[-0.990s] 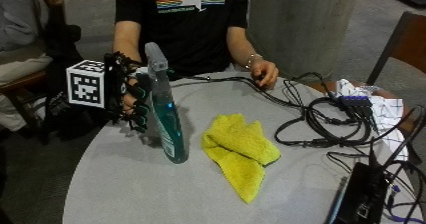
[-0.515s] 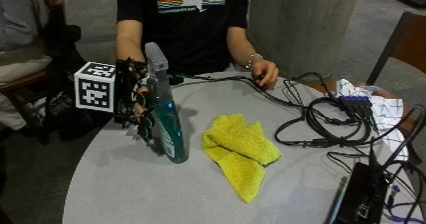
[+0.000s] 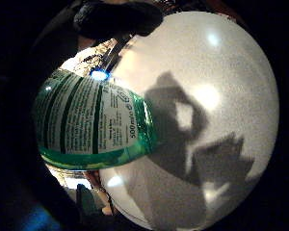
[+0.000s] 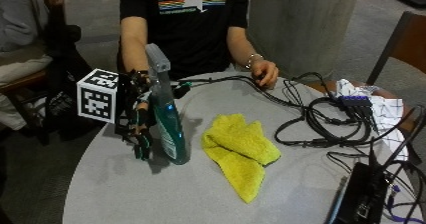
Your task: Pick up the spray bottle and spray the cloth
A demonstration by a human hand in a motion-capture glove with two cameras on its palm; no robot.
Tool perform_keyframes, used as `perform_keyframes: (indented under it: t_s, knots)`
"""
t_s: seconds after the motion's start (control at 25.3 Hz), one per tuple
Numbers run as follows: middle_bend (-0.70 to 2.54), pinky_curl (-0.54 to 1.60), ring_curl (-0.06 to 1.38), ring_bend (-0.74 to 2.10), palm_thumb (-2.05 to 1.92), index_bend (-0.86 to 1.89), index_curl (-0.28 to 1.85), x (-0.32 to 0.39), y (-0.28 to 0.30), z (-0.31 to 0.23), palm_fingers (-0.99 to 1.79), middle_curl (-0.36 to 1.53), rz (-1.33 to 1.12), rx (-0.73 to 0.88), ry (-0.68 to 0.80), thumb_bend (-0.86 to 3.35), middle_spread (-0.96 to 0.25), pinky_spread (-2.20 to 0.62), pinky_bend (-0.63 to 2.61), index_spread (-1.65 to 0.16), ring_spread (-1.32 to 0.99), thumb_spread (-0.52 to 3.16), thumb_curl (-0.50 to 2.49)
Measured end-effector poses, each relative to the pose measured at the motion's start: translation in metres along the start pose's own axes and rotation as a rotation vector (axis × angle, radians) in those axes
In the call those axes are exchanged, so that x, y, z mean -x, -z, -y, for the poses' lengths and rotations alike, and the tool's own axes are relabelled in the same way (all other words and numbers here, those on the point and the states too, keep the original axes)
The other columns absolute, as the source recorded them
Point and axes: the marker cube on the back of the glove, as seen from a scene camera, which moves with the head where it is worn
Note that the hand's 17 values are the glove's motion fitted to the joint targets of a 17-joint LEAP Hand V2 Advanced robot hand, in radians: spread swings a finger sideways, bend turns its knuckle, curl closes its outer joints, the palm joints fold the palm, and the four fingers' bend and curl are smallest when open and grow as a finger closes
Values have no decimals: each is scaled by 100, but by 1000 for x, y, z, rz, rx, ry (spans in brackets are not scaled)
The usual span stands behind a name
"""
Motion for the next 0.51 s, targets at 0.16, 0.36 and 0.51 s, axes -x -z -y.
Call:
perform_keyframes:
  t_s: [0.16, 0.36, 0.51]
  knots:
    - [26, 38, 33, 26, 78, 8, 20, -2, -4, 10, 26, 42, -1, -11, 5, -5, 8, 37, 56, -36, 14, 84, 41]
    - [25, 38, 32, 25, 76, 18, 22, -1, -12, 22, 33, 41, 21, -8, -9, -4, 8, 37, 57, -35, 15, 82, 40]
    - [19, 32, 27, 15, 91, 60, 33, 0, -15, 26, 68, 38, 42, -21, -13, 4, 5, 35, 42, -29, 11, 82, 44]
